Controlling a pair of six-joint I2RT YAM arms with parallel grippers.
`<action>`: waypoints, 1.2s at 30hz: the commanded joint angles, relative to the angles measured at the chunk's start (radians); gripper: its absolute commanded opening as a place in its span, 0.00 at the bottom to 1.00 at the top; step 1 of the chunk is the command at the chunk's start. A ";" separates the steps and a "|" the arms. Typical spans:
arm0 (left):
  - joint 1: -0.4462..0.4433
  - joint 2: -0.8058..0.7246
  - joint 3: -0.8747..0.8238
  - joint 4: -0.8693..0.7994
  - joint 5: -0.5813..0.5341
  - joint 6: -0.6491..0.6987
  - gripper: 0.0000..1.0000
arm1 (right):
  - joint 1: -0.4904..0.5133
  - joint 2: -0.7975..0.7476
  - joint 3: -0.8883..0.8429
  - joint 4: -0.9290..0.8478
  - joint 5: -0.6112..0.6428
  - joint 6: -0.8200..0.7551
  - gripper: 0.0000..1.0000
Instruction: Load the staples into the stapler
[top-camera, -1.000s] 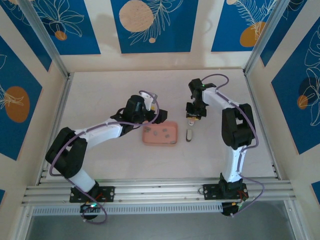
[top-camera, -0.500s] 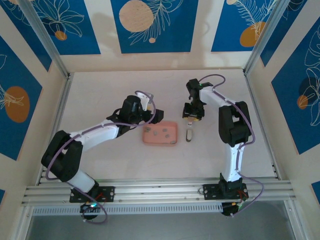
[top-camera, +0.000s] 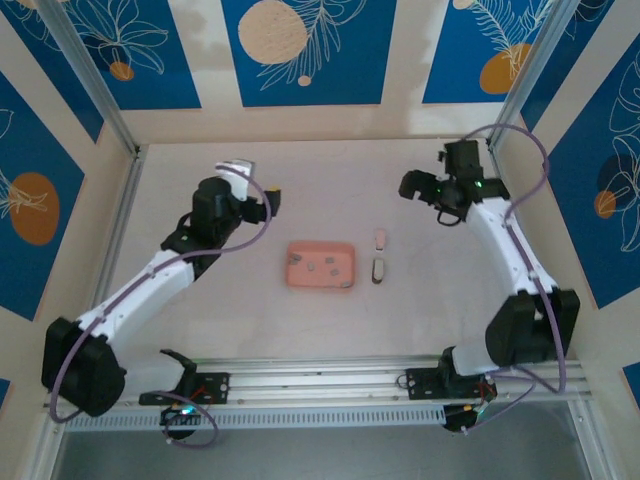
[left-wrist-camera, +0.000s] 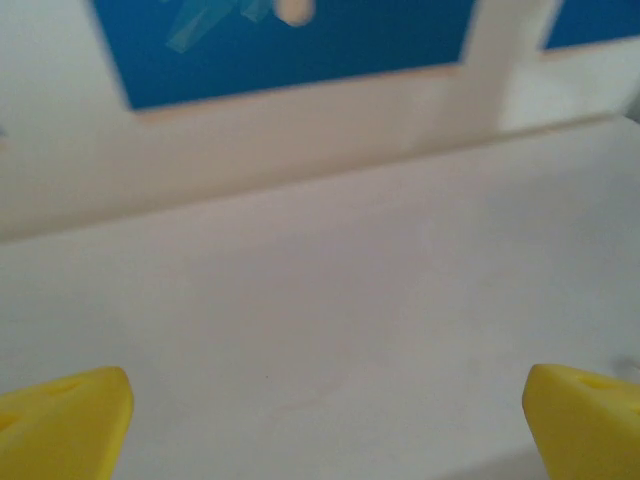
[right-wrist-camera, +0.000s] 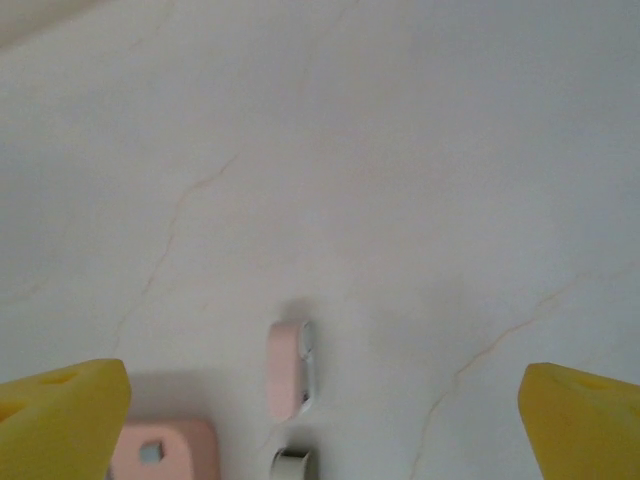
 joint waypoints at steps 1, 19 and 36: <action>0.040 -0.051 -0.113 0.066 -0.218 0.092 1.00 | -0.045 -0.101 -0.175 0.249 0.002 -0.061 1.00; 0.117 0.045 -0.483 0.526 -0.327 0.149 1.00 | -0.257 -0.303 -0.821 0.862 -0.106 -0.168 0.99; 0.251 0.348 -0.721 1.243 -0.160 0.197 1.00 | -0.217 0.015 -0.833 1.307 -0.158 -0.124 1.00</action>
